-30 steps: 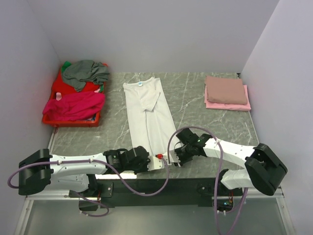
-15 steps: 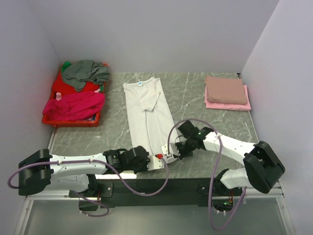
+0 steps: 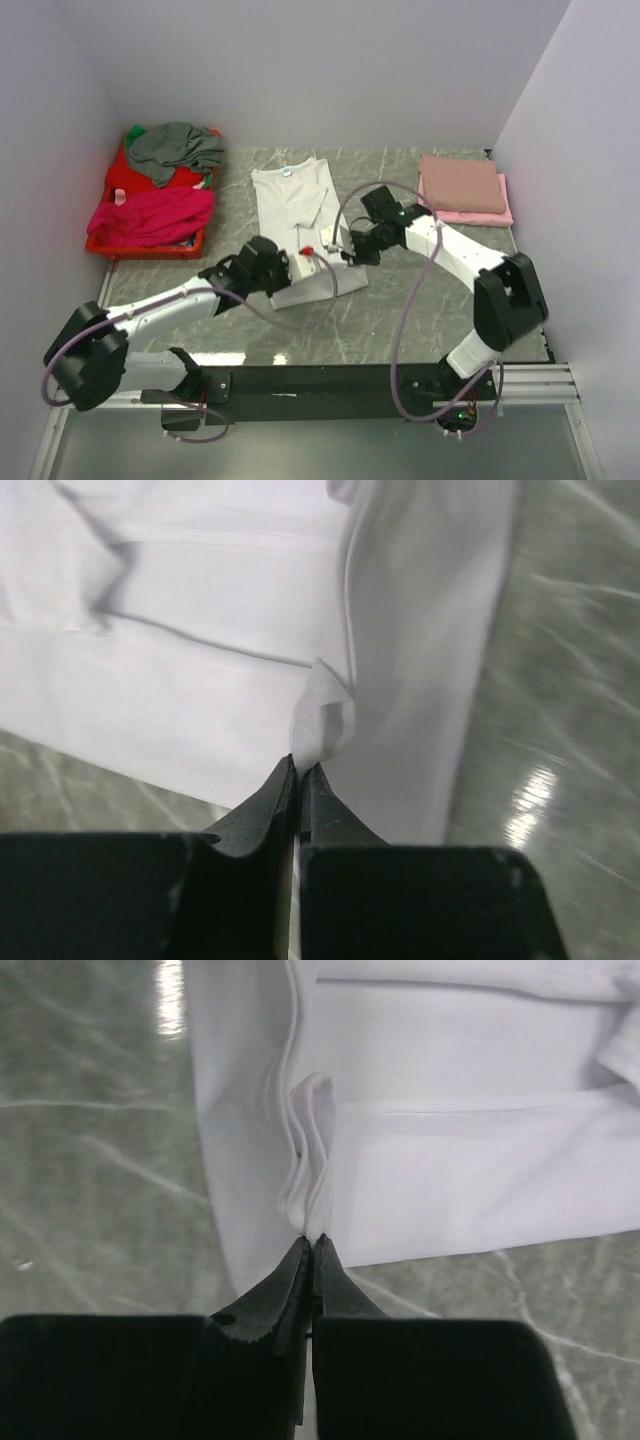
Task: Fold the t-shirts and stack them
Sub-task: Fold the tshirt, then neatly place the folded tshirt to the corner
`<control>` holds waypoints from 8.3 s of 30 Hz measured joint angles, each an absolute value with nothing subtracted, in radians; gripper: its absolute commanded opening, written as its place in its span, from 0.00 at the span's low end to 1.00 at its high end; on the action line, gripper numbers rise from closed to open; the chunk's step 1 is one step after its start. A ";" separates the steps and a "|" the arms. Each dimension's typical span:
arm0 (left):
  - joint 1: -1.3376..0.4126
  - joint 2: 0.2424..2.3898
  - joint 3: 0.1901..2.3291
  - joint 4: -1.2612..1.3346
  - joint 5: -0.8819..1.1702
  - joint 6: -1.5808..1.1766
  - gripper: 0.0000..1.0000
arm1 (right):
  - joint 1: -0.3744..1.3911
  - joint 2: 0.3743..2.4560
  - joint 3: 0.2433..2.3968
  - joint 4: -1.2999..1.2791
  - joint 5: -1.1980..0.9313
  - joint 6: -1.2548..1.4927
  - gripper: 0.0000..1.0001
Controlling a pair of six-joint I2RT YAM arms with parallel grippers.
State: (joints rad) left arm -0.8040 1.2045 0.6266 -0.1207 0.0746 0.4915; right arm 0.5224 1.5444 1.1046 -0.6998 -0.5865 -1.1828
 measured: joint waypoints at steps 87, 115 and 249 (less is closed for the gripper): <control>-0.678 1.496 0.627 0.089 -0.104 0.669 0.49 | 0.506 1.825 1.132 -0.448 -0.413 -1.214 0.62; -0.878 1.221 0.611 -0.293 0.307 0.529 0.00 | 0.503 1.473 0.918 -0.911 -0.543 -1.273 0.00; -0.053 0.710 0.608 -0.073 0.308 -0.249 0.95 | 0.228 2.494 2.194 -0.740 -0.411 0.140 0.00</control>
